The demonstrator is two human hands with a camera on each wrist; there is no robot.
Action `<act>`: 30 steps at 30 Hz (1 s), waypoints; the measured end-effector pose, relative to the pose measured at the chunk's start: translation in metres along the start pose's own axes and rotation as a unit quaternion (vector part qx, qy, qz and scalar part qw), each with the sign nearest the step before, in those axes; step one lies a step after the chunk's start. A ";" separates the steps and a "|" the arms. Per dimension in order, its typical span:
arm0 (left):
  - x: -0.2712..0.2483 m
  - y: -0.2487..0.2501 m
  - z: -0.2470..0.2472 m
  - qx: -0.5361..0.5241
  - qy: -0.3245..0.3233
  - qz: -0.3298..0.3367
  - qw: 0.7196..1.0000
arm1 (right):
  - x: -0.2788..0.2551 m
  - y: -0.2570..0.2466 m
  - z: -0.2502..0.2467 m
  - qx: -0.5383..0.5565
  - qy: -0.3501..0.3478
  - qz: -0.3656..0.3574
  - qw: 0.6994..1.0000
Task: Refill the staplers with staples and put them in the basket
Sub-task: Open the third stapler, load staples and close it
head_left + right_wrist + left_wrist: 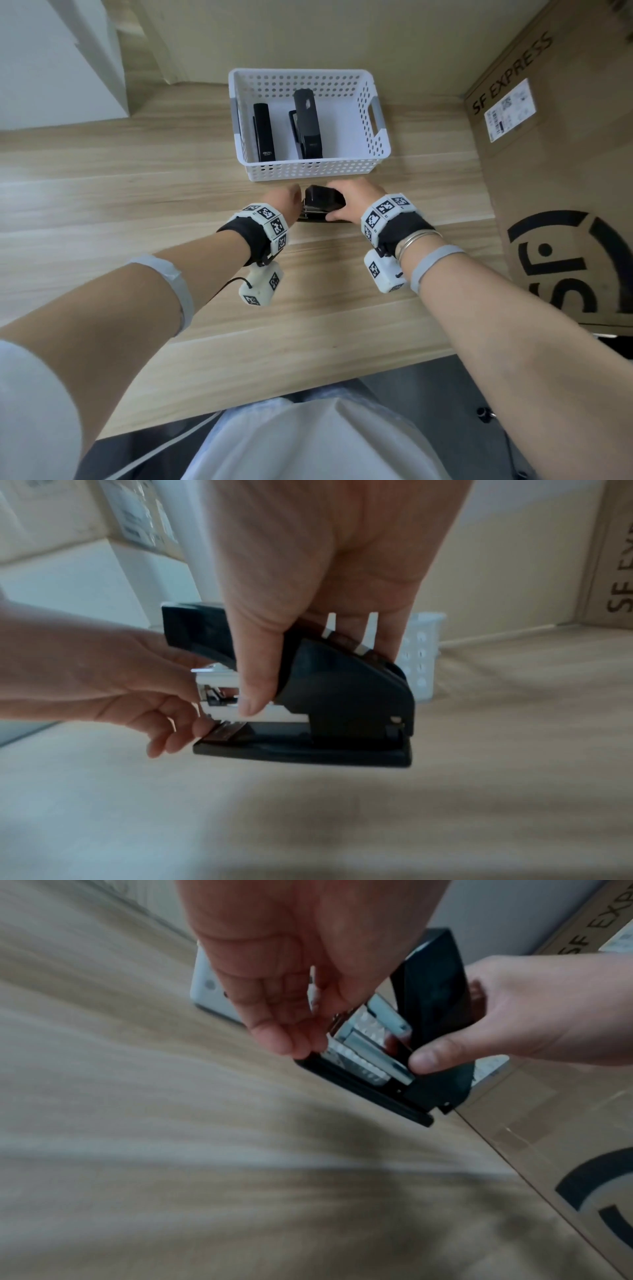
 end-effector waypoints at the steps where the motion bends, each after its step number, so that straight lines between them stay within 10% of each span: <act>1: 0.000 0.004 -0.012 0.005 0.019 0.007 1.000 | -0.002 -0.004 -0.011 -0.001 0.009 -0.013 1.000; 14: 0.045 0.005 -0.167 0.000 0.175 -0.022 0.984 | 0.033 0.014 -0.148 0.104 0.158 0.079 0.979; 30: 0.083 -0.048 -0.157 0.050 0.169 -0.094 0.980 | 0.125 0.056 -0.111 0.134 0.094 0.184 0.969</act>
Point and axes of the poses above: each hand's wrist, its own x-axis towards the middle knuckle, its own z-axis out of the palm, y = z × x, the point moved 7 cm from there along x, towards the middle knuckle, and after that the axes turned 14 degrees about -y, right-handed, at the moved point
